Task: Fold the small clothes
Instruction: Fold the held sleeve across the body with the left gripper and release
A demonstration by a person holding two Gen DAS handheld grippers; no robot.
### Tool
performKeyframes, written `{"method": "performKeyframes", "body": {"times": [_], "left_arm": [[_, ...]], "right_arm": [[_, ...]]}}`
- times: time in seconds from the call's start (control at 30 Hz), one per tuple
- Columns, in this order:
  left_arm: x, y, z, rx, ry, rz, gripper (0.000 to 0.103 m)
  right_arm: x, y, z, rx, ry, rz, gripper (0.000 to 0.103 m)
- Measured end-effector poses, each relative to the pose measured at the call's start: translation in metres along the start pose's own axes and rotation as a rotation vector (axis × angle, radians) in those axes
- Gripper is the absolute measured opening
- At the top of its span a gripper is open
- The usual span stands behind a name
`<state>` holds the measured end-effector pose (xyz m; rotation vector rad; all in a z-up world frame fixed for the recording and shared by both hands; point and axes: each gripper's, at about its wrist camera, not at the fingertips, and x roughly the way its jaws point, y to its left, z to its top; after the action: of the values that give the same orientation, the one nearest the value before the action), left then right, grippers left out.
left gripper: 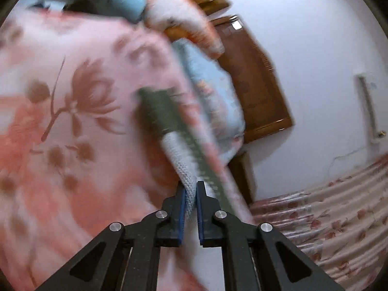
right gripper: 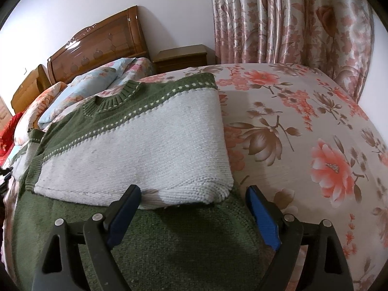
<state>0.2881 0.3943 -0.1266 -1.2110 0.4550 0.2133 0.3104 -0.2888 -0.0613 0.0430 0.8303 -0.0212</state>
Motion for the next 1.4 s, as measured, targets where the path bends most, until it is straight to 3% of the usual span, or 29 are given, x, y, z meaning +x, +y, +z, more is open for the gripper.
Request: {"method": "performKeyframes", "body": {"times": [0.1,0.2,0.3,0.33,0.37,0.43,0.5,0.63,0.8,0.87,1.03,1.33,1.37,1.4], "left_arm": [[-0.027,-0.071,-0.041,0.192,0.003,-0.122,0.007],[-0.043,-0.150,-0.105,0.420,0.083,-0.287,0.007],[-0.046,-0.221,-0.196,0.658,0.269,-0.466,0.008],[-0.044,-0.238,-0.230,0.734,0.341,-0.503,0.012],[-0.045,-0.251,-0.268,0.826,0.400,-0.523,0.022],[-0.044,-0.259,-0.317,0.962,0.431,-0.506,0.031],[-0.040,-0.254,-0.340,1.001,0.454,-0.466,0.031],[-0.029,-0.220,-0.318,0.902,0.427,-0.367,0.033],[-0.031,-0.146,-0.266,0.777,0.293,-0.066,0.034],[-0.018,-0.127,-0.243,0.736,0.264,0.005,0.033],[0.002,-0.100,-0.240,0.731,0.276,0.057,0.033],[0.002,-0.113,-0.254,0.788,0.251,0.087,0.041],[0.002,-0.113,-0.254,0.791,0.251,0.090,0.043],[0.002,-0.114,-0.255,0.796,0.251,0.092,0.044]], "right_arm": [[0.000,0.000,0.000,0.001,-0.002,0.006,0.103],[-0.001,0.000,0.000,0.004,-0.009,0.015,0.103],[-0.002,-0.001,0.000,0.009,-0.015,0.023,0.103],[-0.003,-0.002,0.000,0.010,-0.015,0.025,0.103],[-0.003,-0.002,0.000,0.012,-0.017,0.024,0.103],[-0.004,-0.002,-0.001,0.015,-0.021,0.026,0.103],[-0.005,-0.003,-0.001,0.020,-0.029,0.030,0.103],[-0.010,-0.005,-0.001,0.030,-0.050,0.053,0.103],[-0.015,-0.007,-0.002,0.040,-0.081,0.086,0.103],[-0.023,-0.011,-0.003,0.058,-0.123,0.119,0.103],[-0.035,-0.016,-0.005,0.070,-0.189,0.201,0.103],[-0.032,-0.008,-0.005,0.026,-0.166,0.256,0.103],[-0.033,-0.006,-0.005,0.015,-0.170,0.265,0.081],[-0.033,-0.006,-0.005,0.011,-0.171,0.266,0.081]]}}
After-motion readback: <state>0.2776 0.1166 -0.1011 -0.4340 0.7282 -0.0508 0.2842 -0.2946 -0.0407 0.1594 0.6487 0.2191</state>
